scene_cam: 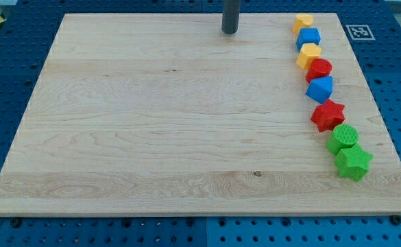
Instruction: Move the yellow heart towards the top center
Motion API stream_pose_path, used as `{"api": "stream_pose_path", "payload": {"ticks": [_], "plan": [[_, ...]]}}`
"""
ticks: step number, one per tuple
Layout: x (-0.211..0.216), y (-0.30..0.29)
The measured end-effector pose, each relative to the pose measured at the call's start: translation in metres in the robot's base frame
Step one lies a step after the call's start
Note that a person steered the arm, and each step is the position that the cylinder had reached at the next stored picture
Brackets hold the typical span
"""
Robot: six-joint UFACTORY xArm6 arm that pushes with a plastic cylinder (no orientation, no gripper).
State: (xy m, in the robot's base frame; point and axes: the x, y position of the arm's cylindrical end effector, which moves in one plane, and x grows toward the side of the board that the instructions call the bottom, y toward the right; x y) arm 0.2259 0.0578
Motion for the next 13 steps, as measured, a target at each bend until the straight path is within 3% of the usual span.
{"api": "stream_pose_path", "payload": {"ticks": [1,4,5,6,7,9,13], "plan": [[-0.030,0.028],[-0.034,0.118],[-0.030,0.185],[0.017,0.199],[0.034,0.196],[-0.003,0.201],[0.004,0.165]]}}
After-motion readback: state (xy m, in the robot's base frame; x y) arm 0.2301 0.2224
